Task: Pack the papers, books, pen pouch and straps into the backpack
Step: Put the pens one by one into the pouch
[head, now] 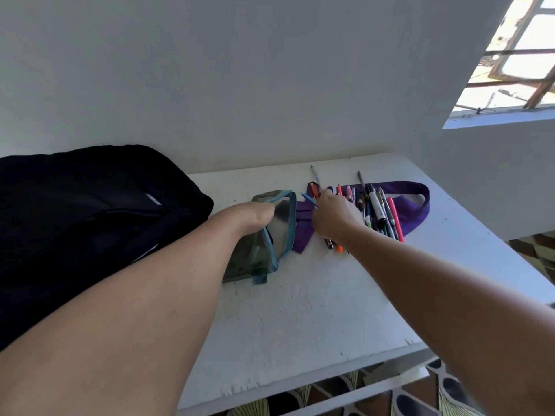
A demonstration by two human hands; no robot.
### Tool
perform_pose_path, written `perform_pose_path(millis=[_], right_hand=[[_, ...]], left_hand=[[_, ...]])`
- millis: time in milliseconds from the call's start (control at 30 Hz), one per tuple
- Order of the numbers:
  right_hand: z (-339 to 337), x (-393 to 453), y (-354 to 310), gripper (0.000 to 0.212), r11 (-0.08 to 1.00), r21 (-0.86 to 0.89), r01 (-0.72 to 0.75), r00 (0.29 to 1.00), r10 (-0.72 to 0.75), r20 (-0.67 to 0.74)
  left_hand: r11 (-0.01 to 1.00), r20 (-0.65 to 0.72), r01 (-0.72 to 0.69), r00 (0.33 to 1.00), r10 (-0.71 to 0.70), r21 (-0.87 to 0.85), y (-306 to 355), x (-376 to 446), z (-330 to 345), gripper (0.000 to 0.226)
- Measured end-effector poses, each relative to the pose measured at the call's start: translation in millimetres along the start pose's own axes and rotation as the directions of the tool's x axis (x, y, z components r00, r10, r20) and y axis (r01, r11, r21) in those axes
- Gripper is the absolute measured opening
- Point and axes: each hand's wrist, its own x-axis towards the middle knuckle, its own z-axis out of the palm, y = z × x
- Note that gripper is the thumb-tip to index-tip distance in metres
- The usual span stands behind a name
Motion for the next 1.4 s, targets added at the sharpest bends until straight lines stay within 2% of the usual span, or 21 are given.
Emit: perform_pose_path(millis=[200, 300, 367, 467, 533, 600, 667, 733, 767, 800, 900, 933, 1033, 1067, 1100, 1133, 1167, 1233, 1400], right_hand=[[7.6, -1.2, 2.3, 0.019, 0.985, -0.174, 0.015, 1.000, -0.011, 0.022], [4.9, -2.6, -2.1, 0.028, 0.986, -0.167, 0.028, 0.999, -0.023, 0.036], [0.8, -1.6, -4.6, 0.032, 0.996, -0.084, 0.029, 1.000, -0.029, -0.004], [-5.7, 2.8, -7.5, 0.023, 0.993, 0.103, 0.050, 0.994, -0.040, -0.103], [-10.6, 3.1, -8.0, 0.020, 0.960, 0.271, 0.065, 0.993, -0.034, -0.116], [-11.0, 3.8, -9.2, 0.022, 0.833, 0.553, 0.030, 0.998, 0.004, -0.060], [-5.1, 4.8, -14.0, 0.022, 0.590, 0.802, -0.094, 0.995, 0.077, 0.060], [3.3, 1.8, -18.8, 0.019, 0.331, 0.909, -0.255, 0.967, 0.100, 0.235], [9.7, 1.1, -20.6, 0.019, 0.266, 0.910, -0.317, 0.949, 0.083, 0.306], [16.5, -0.6, -23.6, 0.020, 0.262, 0.900, -0.348, 0.937, 0.059, 0.345], [25.6, -10.4, -30.8, 0.030, 0.409, 0.851, -0.328, 0.919, -0.069, 0.387], [23.1, -13.0, -34.0, 0.032, 0.429, 0.834, -0.348, 0.895, -0.113, 0.431], [7.2, -22.1, -36.0, 0.033, 0.536, 0.786, -0.306, 0.840, -0.237, 0.488], [1.7, -23.7, -35.2, 0.035, 0.673, 0.718, -0.178, 0.827, -0.293, 0.480], [1.2, -22.7, -31.1, 0.033, 0.739, 0.671, -0.068, 0.841, -0.320, 0.437], [1.4, -15.9, -25.6, 0.028, 0.701, 0.710, -0.067, 0.847, -0.336, 0.412], [0.5, -11.2, -19.2, 0.024, 0.674, 0.738, 0.000, 0.881, -0.350, 0.320], [-4.6, 0.5, -5.4, 0.022, 0.751, 0.648, 0.127, 0.932, -0.314, 0.181], [-27.2, 30.9, 33.3, 0.021, 0.818, 0.551, 0.166, 0.976, -0.216, 0.027]], left_hand=[[0.998, -0.018, 0.011, 1.000, -0.010, 0.067, -4.5, -0.9, 0.3, 0.062], [0.994, -0.029, 0.019, 0.999, -0.016, 0.107, -3.0, -0.9, 4.5, 0.063], [0.992, -0.049, 0.023, 0.999, -0.017, 0.124, -0.6, -1.6, 7.2, 0.064], [0.993, -0.066, 0.063, 0.996, -0.057, 0.100, 2.3, 0.4, 10.9, 0.067], [0.993, -0.073, 0.091, 0.994, -0.086, 0.081, 4.1, -2.0, 15.4, 0.071], [0.990, -0.099, 0.126, 0.988, -0.120, 0.060, 6.5, -3.2, 19.7, 0.075], [0.989, -0.107, 0.148, 0.983, -0.148, -0.013, 11.4, -6.7, 19.9, 0.073], [0.984, -0.070, 0.127, 0.988, -0.136, -0.126, 19.8, -12.1, 18.6, 0.064], [0.974, -0.068, 0.122, 0.988, -0.137, -0.189, 23.5, -14.2, 17.8, 0.062], [0.961, -0.084, 0.116, 0.987, -0.140, -0.250, 25.8, -16.5, 16.1, 0.061], [0.921, -0.133, 0.148, 0.969, -0.208, -0.361, 31.7, -28.0, 15.3, 0.058], [0.910, -0.134, 0.163, 0.964, -0.229, -0.380, 34.7, -30.4, 15.2, 0.058], [0.911, -0.140, 0.178, 0.959, -0.245, -0.373, 41.6, -31.9, 18.9, 0.055], [0.917, -0.142, 0.182, 0.959, -0.246, -0.356, 44.7, -34.0, 19.8, 0.056], [0.924, -0.127, 0.187, 0.962, -0.240, -0.332, 45.5, -33.3, 20.5, 0.057], [0.933, -0.110, 0.188, 0.967, -0.231, -0.306, 45.7, -32.9, 20.7, 0.059], [0.938, -0.084, 0.203, 0.968, -0.235, -0.280, 45.3, -31.0, 20.8, 0.062], [0.952, -0.066, 0.206, 0.972, -0.226, -0.226, 43.2, -23.6, 19.2, 0.066], [0.969, -0.020, 0.193, 0.980, -0.198, -0.153, 47.7, -13.1, 12.0, 0.063]])
